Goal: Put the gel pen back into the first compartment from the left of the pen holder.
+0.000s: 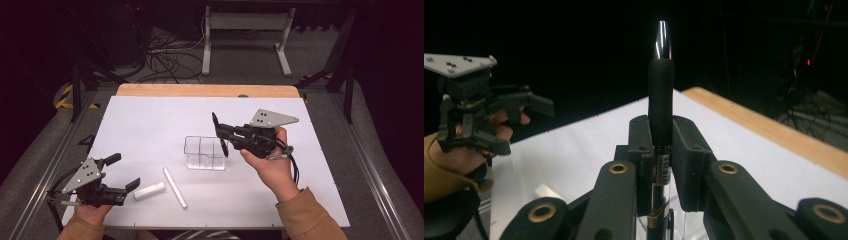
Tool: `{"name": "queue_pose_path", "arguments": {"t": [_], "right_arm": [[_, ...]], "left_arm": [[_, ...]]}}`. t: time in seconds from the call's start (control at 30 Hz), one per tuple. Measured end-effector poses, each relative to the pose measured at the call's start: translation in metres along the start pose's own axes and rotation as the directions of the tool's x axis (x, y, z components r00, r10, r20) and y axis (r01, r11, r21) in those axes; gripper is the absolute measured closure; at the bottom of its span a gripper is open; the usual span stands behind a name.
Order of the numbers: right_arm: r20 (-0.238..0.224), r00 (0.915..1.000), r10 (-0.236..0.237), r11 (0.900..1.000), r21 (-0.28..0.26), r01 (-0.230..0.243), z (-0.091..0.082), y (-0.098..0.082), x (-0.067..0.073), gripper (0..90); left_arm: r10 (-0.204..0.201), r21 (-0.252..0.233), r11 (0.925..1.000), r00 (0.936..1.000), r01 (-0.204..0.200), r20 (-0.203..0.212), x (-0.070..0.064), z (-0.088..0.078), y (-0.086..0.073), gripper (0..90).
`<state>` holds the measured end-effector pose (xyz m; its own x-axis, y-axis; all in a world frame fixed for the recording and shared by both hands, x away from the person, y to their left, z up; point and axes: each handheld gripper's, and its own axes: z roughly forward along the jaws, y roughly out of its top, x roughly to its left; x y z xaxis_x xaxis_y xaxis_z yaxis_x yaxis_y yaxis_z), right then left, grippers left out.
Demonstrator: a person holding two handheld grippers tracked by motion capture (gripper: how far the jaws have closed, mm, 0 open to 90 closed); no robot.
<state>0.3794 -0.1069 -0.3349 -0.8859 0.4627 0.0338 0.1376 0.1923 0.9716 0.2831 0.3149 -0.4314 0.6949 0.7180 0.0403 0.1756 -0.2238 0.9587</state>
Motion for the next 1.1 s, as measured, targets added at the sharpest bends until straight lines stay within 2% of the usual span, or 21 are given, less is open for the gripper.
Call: {"name": "queue_pose_path", "arguments": {"t": [0.07,0.2,0.33,0.53,0.7,1.1], "right_arm": [[-0.005,0.9999,-0.016,0.999,-0.027,0.016,0.002,0.001,0.001,80.5],[-0.045,0.9990,-0.003,0.998,-0.055,0.000,0.010,0.001,0.000,80.4],[-0.072,0.9973,-0.014,0.997,-0.078,0.009,0.018,0.000,0.000,80.4],[-0.085,0.9958,-0.034,0.996,-0.087,0.027,0.028,-0.002,0.000,80.3],[-0.126,0.9917,-0.028,0.995,-0.102,0.015,0.038,-0.004,0.000,80.2],[-0.108,0.9935,-0.037,0.994,-0.102,0.026,0.062,-0.009,-0.003,80.2]], "left_arm": [[-0.001,0.000,1.0000,1.0000,0.001,0.000,0.000,0.000,0.000,1.0],[0.000,0.001,1.0000,1.0000,0.000,0.001,0.000,0.000,0.000,1.0],[-0.005,0.001,1.0000,1.0000,0.005,0.003,0.000,0.001,-0.001,1.0],[-0.006,-0.001,1.0000,1.0000,0.006,0.002,0.000,0.001,-0.001,1.0],[-0.011,-0.002,0.9999,0.9999,0.011,0.003,0.000,0.001,-0.001,1.0],[-0.019,-0.005,0.9998,0.9998,0.019,0.003,0.002,0.000,-0.002,1.0]]}}
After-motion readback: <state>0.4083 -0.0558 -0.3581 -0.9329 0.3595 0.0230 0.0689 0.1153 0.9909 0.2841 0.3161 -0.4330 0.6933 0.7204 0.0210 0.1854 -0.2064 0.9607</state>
